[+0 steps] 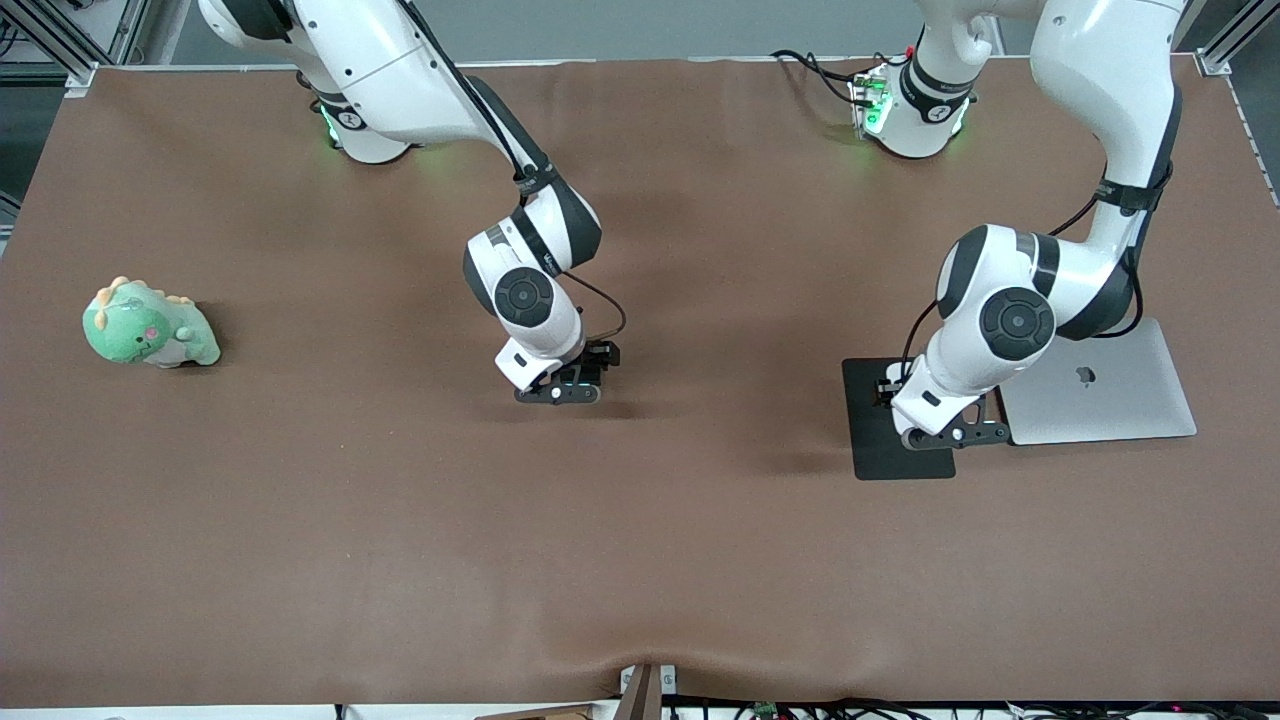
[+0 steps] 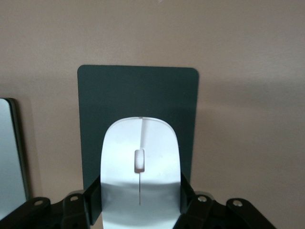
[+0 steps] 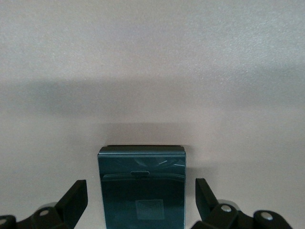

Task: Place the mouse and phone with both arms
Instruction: 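Grasp the black phone with the right gripper while the left gripper lowers the mouse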

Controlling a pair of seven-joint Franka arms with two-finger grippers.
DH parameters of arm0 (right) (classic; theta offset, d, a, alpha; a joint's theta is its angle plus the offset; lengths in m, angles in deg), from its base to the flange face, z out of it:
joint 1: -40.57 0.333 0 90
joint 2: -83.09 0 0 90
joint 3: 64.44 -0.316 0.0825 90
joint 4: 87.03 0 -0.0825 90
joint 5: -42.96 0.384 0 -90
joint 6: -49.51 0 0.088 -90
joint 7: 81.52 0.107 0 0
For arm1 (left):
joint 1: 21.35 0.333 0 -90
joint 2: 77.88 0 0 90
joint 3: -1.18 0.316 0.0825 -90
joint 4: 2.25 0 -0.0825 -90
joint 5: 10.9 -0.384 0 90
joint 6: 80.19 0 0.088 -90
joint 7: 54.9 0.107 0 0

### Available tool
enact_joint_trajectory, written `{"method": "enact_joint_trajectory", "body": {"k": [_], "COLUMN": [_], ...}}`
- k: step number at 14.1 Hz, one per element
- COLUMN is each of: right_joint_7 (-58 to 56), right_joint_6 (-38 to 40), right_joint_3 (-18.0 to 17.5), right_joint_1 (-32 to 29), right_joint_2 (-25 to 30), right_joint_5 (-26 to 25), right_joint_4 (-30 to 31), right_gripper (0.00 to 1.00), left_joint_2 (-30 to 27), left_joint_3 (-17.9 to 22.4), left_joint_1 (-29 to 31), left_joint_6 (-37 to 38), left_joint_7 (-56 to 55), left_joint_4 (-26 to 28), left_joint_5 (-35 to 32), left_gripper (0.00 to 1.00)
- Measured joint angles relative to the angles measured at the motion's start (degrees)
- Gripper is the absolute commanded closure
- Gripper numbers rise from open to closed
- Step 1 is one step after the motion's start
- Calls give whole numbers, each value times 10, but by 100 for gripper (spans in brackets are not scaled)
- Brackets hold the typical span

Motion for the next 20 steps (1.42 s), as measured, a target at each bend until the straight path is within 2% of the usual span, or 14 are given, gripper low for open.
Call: {"method": "enact_joint_trajectory", "body": {"k": [6, 7, 8, 9, 15, 18, 20], "right_joint_7": [0, 0, 0, 0, 3, 11, 11], "right_joint_6": [-32, -38, -40, -40, -25, 16, 51], "right_joint_3": [0, 0, 0, 0, 9, 27, 32], "right_joint_1": [7, 7, 7, 7, 6, -6, -35], "right_joint_2": [-5, -5, -5, -5, -1, 14, 34], "right_joint_5": [0, 0, 0, 0, 0, 0, 0], "right_joint_4": [20, 25, 29, 29, 28, 22, 22], "right_gripper": [1, 35, 84, 100, 100, 100, 100], "left_joint_2": [1, 2, 3, 6, 25, 46, 59], "left_joint_3": [-1, -1, -2, -2, -2, -2, -2], "left_joint_1": [26, 25, 25, 25, 26, 26, 26], "left_joint_6": [-75, -86, -91, -94, -109, -110, -110], "left_joint_7": [17, 25, 36, 45, 63, 63, 63], "left_joint_4": [65, 74, 79, 80, 70, 50, 38], "left_joint_5": [0, 0, 0, 0, 0, 0, 0], "left_gripper": [84, 84, 83, 82, 82, 82, 82]}}
